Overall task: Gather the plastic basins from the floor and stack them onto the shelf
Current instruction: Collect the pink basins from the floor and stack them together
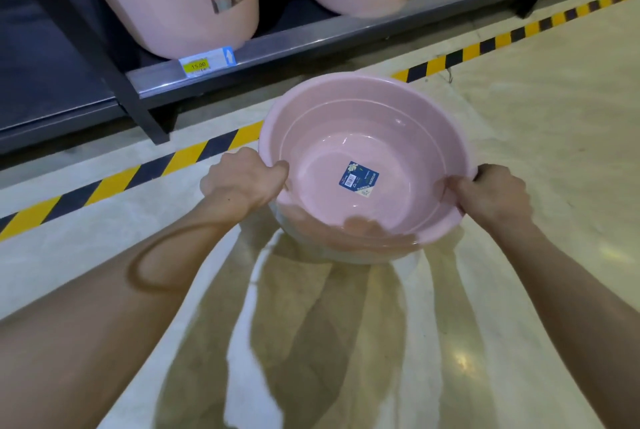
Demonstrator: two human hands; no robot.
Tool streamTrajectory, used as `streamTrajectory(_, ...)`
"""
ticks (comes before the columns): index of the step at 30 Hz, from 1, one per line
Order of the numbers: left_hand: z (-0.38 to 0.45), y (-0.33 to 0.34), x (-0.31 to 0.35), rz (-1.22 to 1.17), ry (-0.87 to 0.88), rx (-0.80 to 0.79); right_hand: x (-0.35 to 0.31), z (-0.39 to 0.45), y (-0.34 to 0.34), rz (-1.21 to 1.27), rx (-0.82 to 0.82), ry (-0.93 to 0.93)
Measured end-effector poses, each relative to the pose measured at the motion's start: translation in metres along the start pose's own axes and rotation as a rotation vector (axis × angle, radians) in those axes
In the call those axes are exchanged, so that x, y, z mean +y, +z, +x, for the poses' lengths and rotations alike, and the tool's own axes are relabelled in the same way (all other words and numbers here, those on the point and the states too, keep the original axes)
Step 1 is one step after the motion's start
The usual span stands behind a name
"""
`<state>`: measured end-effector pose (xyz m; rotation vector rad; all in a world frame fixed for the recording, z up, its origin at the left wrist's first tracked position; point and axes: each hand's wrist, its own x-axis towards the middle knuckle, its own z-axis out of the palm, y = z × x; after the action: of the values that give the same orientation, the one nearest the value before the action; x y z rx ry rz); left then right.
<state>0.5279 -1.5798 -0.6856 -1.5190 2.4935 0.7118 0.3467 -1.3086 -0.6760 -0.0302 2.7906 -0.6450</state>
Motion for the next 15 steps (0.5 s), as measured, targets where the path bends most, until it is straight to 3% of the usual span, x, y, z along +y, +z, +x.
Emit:
streamTrajectory(2, -0.002, 0.004, -0.003, 0.003, -0.02, -0.065, 0.003, 0.0, 0.011, 0.0, -0.045, 0.035)
streamTrajectory(9, -0.013, 0.007, 0.001, -0.483, -0.187, -0.154, 0.013, 0.007, 0.032, 0.329, -0.11, 0.152)
streamTrajectory(15, -0.016, 0.024, -0.007, -0.783, -0.271, -0.292, 0.025, -0.005, 0.039, 0.62, -0.309, 0.274)
